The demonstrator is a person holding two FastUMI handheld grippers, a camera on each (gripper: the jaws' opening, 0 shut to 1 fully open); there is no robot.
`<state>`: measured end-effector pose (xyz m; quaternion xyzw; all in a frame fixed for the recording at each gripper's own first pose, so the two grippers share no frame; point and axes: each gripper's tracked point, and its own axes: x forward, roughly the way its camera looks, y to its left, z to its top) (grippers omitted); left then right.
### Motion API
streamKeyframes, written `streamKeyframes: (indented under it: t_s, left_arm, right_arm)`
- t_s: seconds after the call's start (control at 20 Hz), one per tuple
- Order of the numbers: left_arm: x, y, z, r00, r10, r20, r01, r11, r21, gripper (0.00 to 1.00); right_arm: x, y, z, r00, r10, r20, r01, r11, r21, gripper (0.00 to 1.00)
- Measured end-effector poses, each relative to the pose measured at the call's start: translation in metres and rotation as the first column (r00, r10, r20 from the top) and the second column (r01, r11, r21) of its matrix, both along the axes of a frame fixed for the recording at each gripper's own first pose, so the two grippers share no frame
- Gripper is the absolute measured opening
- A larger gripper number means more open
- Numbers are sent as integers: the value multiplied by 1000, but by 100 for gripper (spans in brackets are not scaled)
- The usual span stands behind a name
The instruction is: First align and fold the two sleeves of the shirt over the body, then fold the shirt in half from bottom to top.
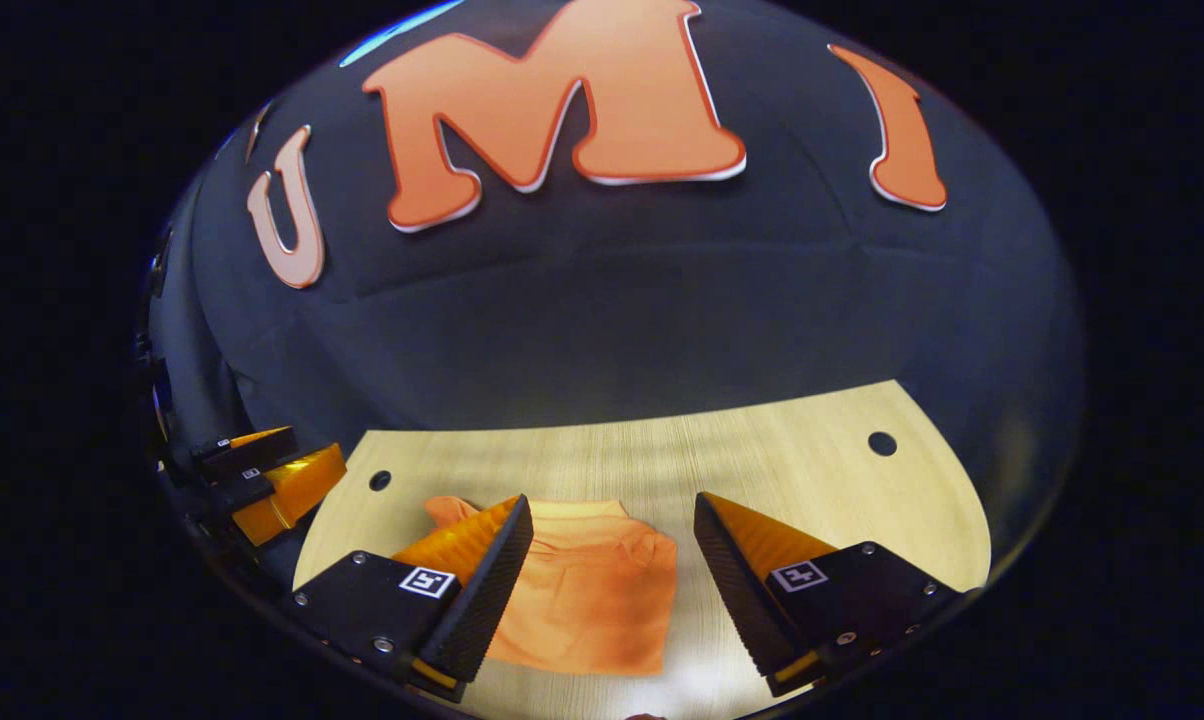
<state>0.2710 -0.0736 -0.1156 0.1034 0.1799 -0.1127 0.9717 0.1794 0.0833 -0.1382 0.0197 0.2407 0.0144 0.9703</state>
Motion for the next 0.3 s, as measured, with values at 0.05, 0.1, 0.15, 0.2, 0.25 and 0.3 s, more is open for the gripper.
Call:
streamKeyframes:
  t_s: [0.05,0.1,0.15,0.2,0.25,0.3]
  left_arm:
    - [-13,-1,15,1000,-2,24,2,1000,-13,99]
    - [-27,-3,31,999,-2,46,3,999,-33,99]
    - [-41,-3,42,998,0,63,3,999,-54,100]
    - [-54,-1,51,997,1,76,5,997,-75,99]
    - [-70,-2,62,996,1,91,8,996,-94,99]
    - [-84,-5,71,994,6,111,6,994,-105,100]
  right_arm:
    - [-13,-1,11,1000,2,10,-3,1000,10,99]
    - [-26,-2,21,1000,-2,9,2,1000,22,99]
    - [-39,-3,29,1000,6,16,-6,999,37,99]
    - [-47,-1,40,999,17,30,-18,998,52,99]
    - [-59,1,51,999,29,44,-32,997,70,99]
    - [-70,4,59,997,44,55,-49,995,83,99]
